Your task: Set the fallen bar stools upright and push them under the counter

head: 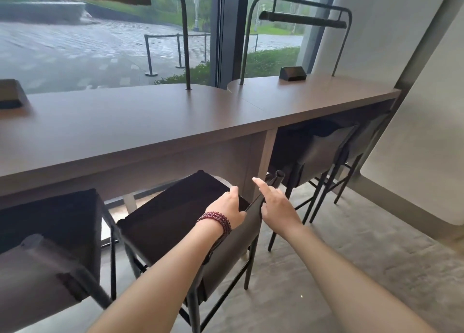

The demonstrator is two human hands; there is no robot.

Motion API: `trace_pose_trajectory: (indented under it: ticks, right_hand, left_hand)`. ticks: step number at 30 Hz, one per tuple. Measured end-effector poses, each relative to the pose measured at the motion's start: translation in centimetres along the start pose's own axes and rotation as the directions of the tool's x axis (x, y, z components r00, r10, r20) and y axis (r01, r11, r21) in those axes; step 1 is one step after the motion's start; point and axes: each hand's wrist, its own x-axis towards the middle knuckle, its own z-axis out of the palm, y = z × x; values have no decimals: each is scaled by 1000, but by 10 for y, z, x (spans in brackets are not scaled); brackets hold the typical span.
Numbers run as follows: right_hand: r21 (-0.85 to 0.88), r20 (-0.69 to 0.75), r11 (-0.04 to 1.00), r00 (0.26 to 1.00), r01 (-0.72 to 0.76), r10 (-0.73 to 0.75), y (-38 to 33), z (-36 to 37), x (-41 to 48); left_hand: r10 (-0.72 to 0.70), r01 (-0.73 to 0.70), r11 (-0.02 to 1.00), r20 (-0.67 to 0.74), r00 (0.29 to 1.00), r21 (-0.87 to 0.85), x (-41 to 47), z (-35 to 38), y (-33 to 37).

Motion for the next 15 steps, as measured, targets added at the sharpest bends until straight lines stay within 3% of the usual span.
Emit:
trace_pose_trajectory:
  ticks: [9, 12, 15]
  right_hand:
    - [-162, 173, 985, 984, 64, -36, 64, 13, 72]
    - [-369, 286, 910, 955, 187, -80, 81, 18, 88]
    - [-421, 414, 847, 900, 324, -139, 90, 24, 100]
  left_hand:
    - [-120, 122, 992, 133, 984, -7, 61, 27, 4]
    - [-168, 182, 982, 198, 966, -56, 68, 35, 1]
    - [-215, 241, 967, 239, 947, -85, 68, 44, -2]
